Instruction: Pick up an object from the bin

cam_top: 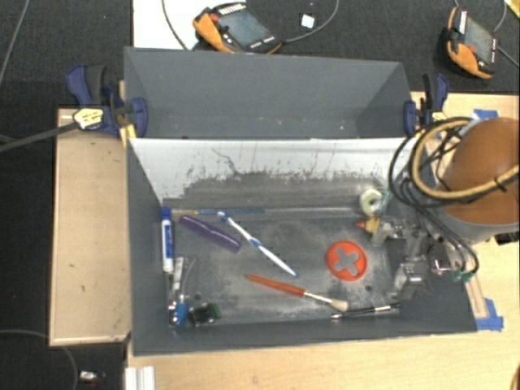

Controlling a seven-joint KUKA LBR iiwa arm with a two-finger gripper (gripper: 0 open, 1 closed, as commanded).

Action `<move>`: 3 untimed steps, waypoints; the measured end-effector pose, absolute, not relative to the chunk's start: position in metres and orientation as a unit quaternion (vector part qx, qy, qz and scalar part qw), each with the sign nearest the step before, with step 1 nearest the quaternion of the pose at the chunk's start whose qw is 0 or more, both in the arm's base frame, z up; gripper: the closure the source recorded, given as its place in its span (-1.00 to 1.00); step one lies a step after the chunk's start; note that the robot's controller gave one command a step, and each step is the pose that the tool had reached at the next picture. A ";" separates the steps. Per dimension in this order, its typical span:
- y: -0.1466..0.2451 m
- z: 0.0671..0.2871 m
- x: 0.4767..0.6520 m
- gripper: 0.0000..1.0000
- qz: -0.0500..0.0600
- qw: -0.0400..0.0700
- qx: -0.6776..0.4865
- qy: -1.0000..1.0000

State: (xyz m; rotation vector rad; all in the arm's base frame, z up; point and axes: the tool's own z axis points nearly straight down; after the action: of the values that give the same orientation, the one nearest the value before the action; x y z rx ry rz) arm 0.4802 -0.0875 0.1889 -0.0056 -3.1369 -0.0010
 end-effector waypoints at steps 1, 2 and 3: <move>-0.087 0.192 0.482 -1.00 0.000 -0.001 0.001 -1.000; -0.092 0.079 0.490 -1.00 0.000 -0.003 -0.099 -0.995; -0.084 0.122 0.497 -1.00 0.000 -0.006 -0.089 -0.996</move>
Offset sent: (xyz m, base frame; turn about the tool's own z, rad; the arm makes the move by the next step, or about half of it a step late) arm 0.0086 -0.0048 -0.1189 0.2070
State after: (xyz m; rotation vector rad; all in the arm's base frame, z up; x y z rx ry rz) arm 0.4972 -0.0838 0.1219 -0.2793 -3.1421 0.0008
